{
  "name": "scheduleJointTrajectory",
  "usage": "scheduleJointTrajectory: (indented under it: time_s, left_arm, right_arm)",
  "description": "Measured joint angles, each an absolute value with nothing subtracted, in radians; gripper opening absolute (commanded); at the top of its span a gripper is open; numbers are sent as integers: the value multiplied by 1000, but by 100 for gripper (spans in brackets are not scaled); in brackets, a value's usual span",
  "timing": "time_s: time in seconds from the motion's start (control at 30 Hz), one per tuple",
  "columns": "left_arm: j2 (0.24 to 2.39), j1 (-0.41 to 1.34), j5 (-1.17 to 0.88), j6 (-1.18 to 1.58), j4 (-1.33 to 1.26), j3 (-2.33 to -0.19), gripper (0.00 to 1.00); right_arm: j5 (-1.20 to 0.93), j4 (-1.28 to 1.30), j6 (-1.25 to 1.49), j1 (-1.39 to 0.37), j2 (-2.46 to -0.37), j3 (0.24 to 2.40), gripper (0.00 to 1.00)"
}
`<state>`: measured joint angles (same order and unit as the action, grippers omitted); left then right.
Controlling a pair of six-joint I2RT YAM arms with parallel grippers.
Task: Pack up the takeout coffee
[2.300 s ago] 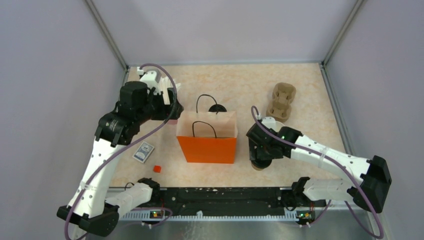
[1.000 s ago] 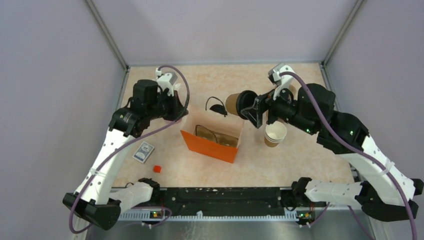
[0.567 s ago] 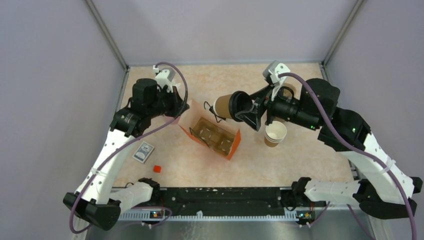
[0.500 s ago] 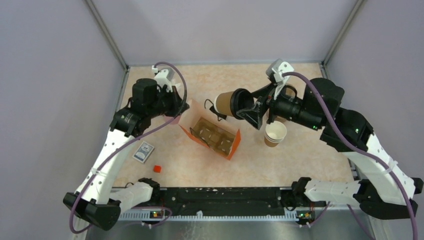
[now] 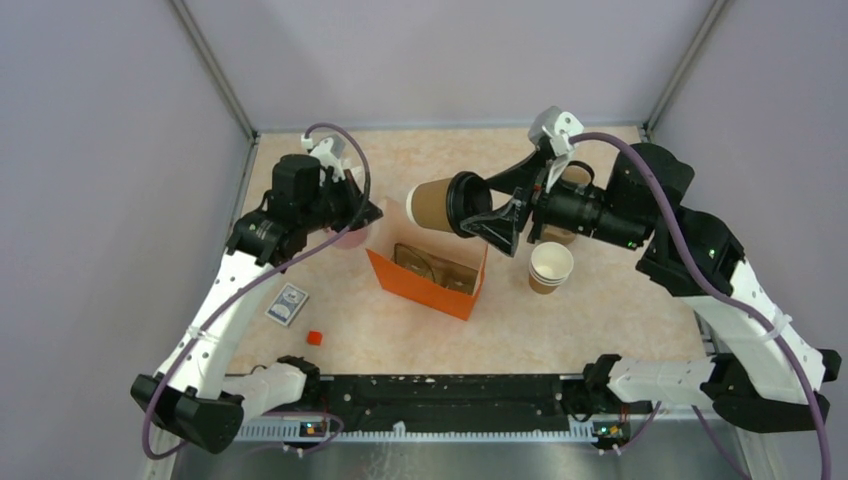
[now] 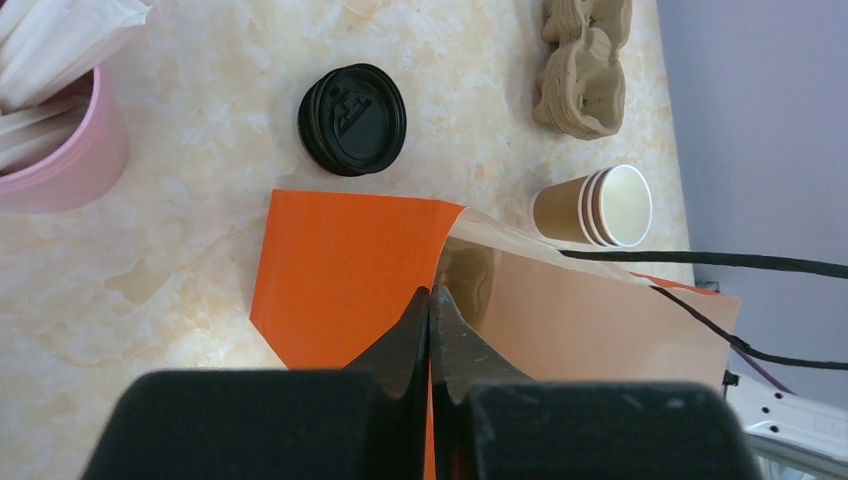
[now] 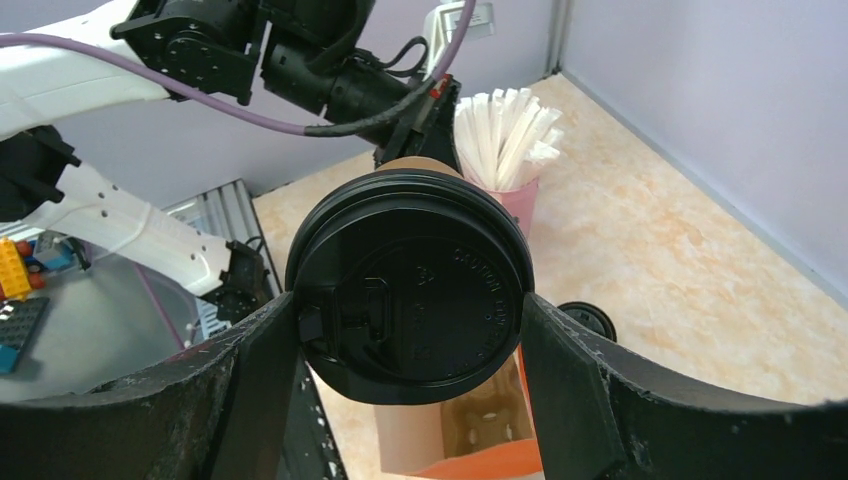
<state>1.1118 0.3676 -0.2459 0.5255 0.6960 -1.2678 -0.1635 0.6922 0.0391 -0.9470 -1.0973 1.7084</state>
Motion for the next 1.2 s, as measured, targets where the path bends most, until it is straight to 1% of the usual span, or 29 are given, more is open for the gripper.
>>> scheduleJointTrajectory:
  time_s: [0.07,0.13,0.63,0.83,0.87,0.9,0.97,1.2]
  left_arm:
    - [1112,368,-247,550,696,-1268,0]
    - [1111,368,-247,563,695,-1268,0]
    - [1010,368,-276,554,599,-1187,0]
    - [970,368,-337,521,517,-1124,0]
    - [958,368,-352,515,497,-1110,2]
    - [945,368,-366,505,477,-1093,3]
    - [911,368,-393,486,436,-1058,0]
    - [801,368,-458,440,308,-947,0]
  right_arm:
    - [-181,677,48,-947,-1099,1702,56]
    - [-194,670,49,-947,-1099,1695,53]
    - [-173,777,-25,-948,-1127,1616,53]
    - [-113,782,-75,-986,-1141,1577,53]
    - [-96,788,-89,-1005,-1148,1572,53]
    - [-75,793,-103,-1028,-1158,1570,53]
    - [-25,794,-135,-1080,-1185,1570,53]
    - [114,784,-207,-1165,-1220,1529,52]
